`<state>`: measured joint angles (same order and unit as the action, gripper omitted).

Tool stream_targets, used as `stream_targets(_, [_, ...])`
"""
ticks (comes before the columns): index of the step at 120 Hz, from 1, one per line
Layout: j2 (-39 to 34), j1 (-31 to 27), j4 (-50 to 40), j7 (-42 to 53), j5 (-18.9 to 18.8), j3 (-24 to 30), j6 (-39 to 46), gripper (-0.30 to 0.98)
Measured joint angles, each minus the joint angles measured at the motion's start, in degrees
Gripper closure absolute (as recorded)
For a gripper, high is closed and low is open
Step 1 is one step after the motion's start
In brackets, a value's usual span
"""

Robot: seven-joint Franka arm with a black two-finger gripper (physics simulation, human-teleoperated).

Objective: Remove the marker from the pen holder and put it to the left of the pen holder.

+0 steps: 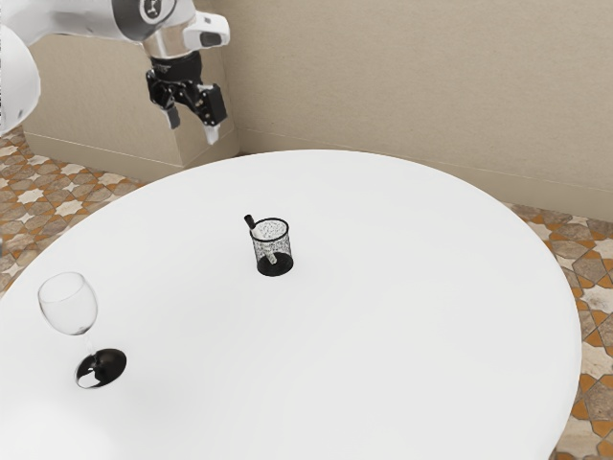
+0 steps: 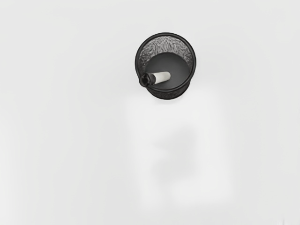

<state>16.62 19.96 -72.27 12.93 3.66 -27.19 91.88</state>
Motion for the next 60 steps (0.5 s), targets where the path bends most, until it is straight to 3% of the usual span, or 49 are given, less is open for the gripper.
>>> stream_targets(20, [-0.7,0.2,-0.9,0.3,1.4,1.5,0.3,0.00])
stream_targets(30, [-6.8,0.1,-13.2,0.0,1.6,5.4,3.3,0.00])
stream_targets(44, [1.1,-1.2,-17.1,-1.6,4.0,6.6,8.1,0.00])
stream_targets(60, [7.1,-8.8,-18.5,-4.5,6.5,15.6,13.7,0.00])
